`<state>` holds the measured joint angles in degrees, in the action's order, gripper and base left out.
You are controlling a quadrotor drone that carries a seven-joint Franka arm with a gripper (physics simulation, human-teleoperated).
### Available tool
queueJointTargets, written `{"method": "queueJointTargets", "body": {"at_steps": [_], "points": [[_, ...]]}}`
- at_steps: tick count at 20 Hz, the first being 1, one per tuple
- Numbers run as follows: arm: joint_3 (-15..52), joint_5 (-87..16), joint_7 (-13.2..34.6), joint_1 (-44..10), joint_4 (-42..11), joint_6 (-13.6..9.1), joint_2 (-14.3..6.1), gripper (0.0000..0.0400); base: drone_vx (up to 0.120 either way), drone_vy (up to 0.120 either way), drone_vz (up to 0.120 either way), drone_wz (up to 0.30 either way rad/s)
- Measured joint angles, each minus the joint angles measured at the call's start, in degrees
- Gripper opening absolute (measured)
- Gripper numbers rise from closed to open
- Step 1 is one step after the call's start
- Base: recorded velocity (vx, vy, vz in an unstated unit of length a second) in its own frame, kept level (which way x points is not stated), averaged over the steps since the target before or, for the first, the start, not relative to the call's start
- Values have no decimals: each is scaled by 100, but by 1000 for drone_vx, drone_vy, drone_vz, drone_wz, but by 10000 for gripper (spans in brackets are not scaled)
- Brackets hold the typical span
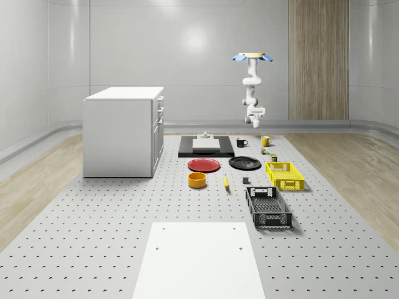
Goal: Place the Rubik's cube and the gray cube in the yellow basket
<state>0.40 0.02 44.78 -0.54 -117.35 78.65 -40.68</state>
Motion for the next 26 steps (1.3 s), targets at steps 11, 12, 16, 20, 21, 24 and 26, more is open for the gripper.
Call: {"method": "queueJointTargets", "body": {"at_steps": [11, 12, 16, 20, 21, 24, 26], "points": [[70, -94, 11, -23, -33, 48, -33, 400, 120, 0, 0, 0], [84, -115, 14, -28, -36, 52, -36, 400, 120, 0, 0, 0], [177, -245, 30, -57, -52, 70, -50, 400, 120, 0, 0, 0], [358, -499, 64, -112, -77, 91, -65, 400, 120, 0, 0, 0], [425, -594, 77, -133, -87, 96, -70, 400, 120, 0, 0, 0], [710, -995, 131, -221, -140, 117, -90, 400, 120, 0, 0, 0], [991, -1394, 186, -310, -210, 135, -111, 400, 120, 0, 0, 0]]}}
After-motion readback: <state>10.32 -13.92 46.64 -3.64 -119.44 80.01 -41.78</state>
